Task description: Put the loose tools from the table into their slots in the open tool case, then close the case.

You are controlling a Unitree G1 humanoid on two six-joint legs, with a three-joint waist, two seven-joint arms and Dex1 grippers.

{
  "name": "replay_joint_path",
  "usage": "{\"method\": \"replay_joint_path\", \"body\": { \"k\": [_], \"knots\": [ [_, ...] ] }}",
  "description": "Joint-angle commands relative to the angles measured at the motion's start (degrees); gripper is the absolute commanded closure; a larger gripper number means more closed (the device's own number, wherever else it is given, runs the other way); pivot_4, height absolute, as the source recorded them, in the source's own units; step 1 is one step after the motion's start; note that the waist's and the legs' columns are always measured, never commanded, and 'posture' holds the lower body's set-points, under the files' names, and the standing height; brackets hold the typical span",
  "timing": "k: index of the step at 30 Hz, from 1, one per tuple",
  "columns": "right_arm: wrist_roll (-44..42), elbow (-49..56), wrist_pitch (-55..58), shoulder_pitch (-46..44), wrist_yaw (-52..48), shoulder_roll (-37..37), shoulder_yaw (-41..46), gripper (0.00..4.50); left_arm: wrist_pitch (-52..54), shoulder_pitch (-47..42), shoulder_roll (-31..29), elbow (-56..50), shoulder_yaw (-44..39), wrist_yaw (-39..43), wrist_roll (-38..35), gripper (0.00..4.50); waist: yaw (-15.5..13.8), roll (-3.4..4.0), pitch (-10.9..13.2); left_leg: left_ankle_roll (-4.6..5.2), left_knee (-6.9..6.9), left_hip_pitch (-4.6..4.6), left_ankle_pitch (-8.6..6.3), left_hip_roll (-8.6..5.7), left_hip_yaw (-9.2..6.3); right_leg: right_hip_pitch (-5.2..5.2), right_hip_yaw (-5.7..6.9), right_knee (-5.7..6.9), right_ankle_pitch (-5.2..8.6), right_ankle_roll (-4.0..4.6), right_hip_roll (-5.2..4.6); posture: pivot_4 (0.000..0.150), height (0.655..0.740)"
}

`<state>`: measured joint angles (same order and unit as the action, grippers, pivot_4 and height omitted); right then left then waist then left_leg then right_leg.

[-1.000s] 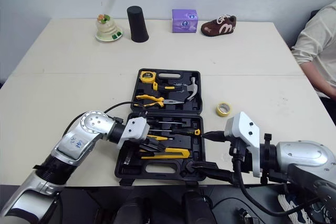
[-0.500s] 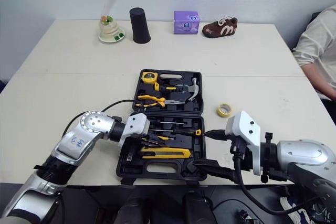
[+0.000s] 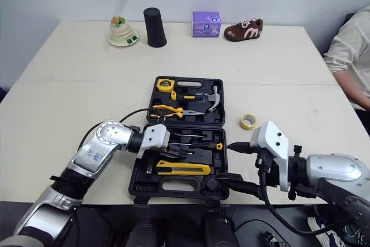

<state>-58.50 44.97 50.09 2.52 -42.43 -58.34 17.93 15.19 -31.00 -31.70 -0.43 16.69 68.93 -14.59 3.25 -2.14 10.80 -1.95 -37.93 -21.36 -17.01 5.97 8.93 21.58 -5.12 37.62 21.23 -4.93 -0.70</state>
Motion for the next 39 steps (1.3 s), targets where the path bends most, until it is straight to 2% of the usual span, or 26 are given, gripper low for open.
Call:
{"method": "replay_joint_path", "body": {
  "k": [1, 7, 18, 28, 34, 36, 39],
  "knots": [
    [-1.13, 1.68, -0.55, 0.12, 0.32, 0.2, 1.08, 0.0, 1.93, 0.45, -0.98, -5.25, -1.46, 3.68, -4.67, 4.47, -0.02, 0.02, 0.01, -0.03, 0.01, 0.0, 0.0, 0.01, 0.0, 0.0, 0.01, 0.0, 0.01, 0.02, 0.03, 0.15, 0.7386],
    [-1.2, 1.81, -0.71, 0.17, 0.44, 0.24, 0.74, 0.0, 1.52, 2.21, -3.08, -7.16, 1.71, 4.95, -1.38, 4.47, -0.02, 0.03, 0.02, -0.12, 0.03, 0.04, 0.03, -0.02, -0.03, -0.01, 0.02, 0.0, 0.03, 0.06, 0.05, 0.15, 0.7386],
    [-1.31, 1.46, -0.6, 0.16, -0.55, -0.77, 1.56, 0.0, -8.41, 3.07, -3.35, 1.36, 7.66, 0.12, 11.55, 4.47, -0.27, 0.01, 0.0, -0.01, 0.02, 0.05, -0.01, -0.03, -0.04, -0.08, 0.02, -0.05, 0.02, 0.03, -0.07, 0.15, 0.7386],
    [-0.14, 0.85, -1.1, -0.66, -0.46, -0.32, 0.82, 0.0, -13.65, 4.97, -4.04, 3.6, 9.25, -1.39, 13.93, 4.47, -0.23, 0.08, -0.63, 0.34, 0.05, 0.18, -0.08, -0.11, -0.1, -0.25, 0.06, -0.06, -0.08, -0.08, -0.33, 0.15, 0.7386],
    [0.4, 0.43, -1.06, -1.45, -0.62, -0.12, 0.28, 0.0, -13.12, 4.66, -3.56, 5.06, 9.18, -2.44, 14.42, 4.47, -0.22, 0.02, -0.76, 0.45, 0.23, 0.19, -0.07, -0.17, -0.1, -0.24, 0.08, -0.12, -0.08, -0.08, -0.42, 0.15, 0.7386],
    [0.65, 0.2, -1.05, -1.7, -0.73, -0.14, 0.22, 0.0, -13.42, 4.53, -3.18, 5.28, 8.73, -2.46, 13.64, 4.47, -0.23, 0.01, -0.77, 0.49, 0.26, 0.19, -0.05, -0.22, -0.12, -0.24, 0.1, -0.12, -0.09, -0.09, -0.47, 0.15, 0.7386],
    [1.71, -0.41, -1.37, -0.82, -0.45, -0.23, 2.44, 0.0, 0.17, 5.09, -3.12, -2.76, 1.38, 0.83, -2.07, 4.47, -0.17, -0.01, -0.76, 0.62, 0.43, 0.19, 0.06, -0.39, -0.12, -0.21, 0.16, -0.15, -0.13, -0.15, -0.66, 0.15, 0.7386]
  ]
}}
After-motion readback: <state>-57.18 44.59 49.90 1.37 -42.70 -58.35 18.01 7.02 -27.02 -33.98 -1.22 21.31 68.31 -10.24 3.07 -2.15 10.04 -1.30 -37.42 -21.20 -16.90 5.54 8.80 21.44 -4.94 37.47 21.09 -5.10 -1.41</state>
